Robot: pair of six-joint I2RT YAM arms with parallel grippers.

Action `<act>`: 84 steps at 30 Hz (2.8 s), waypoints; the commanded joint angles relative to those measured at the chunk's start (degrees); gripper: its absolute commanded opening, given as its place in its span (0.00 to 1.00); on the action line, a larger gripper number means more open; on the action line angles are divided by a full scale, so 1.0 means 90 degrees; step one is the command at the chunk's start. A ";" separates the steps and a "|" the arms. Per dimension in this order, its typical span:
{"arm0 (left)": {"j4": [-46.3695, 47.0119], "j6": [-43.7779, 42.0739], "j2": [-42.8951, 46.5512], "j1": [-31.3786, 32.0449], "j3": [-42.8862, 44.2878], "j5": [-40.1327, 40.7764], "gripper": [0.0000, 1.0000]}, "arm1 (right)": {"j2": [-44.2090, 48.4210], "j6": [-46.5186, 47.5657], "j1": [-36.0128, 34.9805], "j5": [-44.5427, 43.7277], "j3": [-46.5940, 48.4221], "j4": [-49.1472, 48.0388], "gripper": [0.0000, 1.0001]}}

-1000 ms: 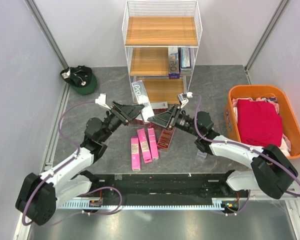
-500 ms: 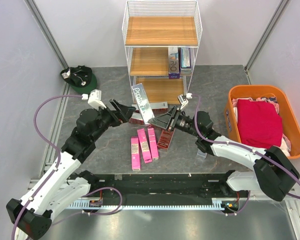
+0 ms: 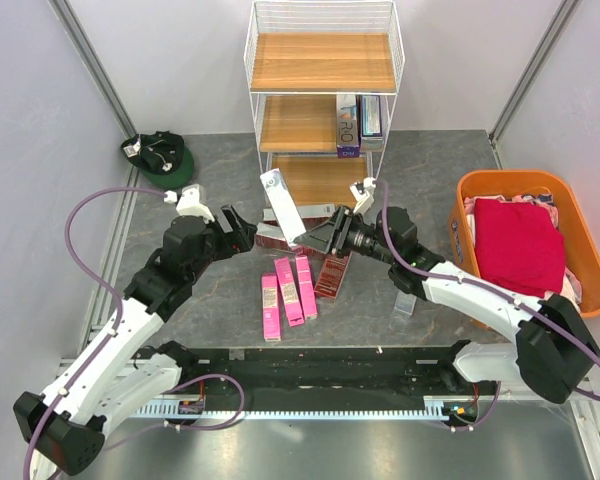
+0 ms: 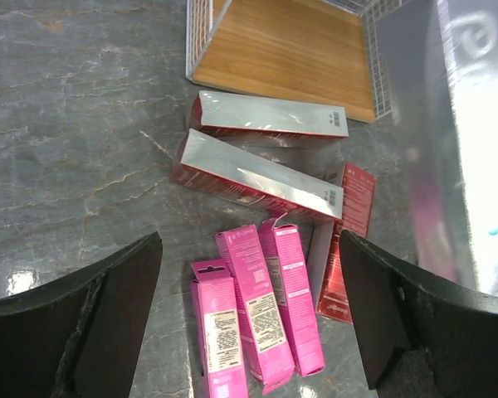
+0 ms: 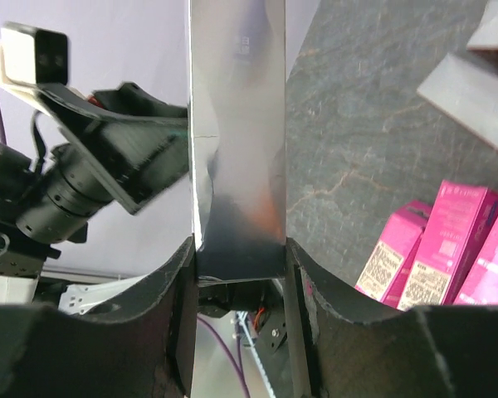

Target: Place and organize the toothpastes onto the shelf

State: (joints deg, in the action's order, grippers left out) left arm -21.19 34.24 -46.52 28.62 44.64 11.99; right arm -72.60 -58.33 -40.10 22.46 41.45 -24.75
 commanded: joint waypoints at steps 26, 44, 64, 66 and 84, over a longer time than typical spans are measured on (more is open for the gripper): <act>0.0138 -0.0025 0.0296 -0.0016 -0.0195 0.0016 0.92 | -0.1904 -0.0873 0.1554 -0.0513 0.2639 -0.0561 0.13; 0.0216 0.0209 0.0667 -0.0016 -0.0419 -0.0248 0.92 | -0.2881 -0.1488 0.2082 -0.0708 0.3627 0.0123 0.17; 0.0470 0.0258 0.0364 -0.0016 -0.0409 -0.0492 0.91 | -0.2246 -0.1068 0.1897 -0.1011 0.3285 0.0582 0.18; 0.0470 0.0268 0.0374 -0.0016 -0.0419 -0.0502 0.91 | -0.2237 -0.1058 0.1877 -0.0943 0.3236 0.0573 0.18; 0.0840 0.0112 0.0023 -0.0016 -0.0195 -0.0785 0.89 | -0.1963 -0.1322 0.1662 -0.0875 0.2611 0.0241 0.18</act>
State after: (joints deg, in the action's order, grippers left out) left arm -17.26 35.14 -45.91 28.62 40.86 6.31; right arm -92.53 -68.27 -25.02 14.33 66.13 -18.72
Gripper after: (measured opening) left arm 0.900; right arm 0.459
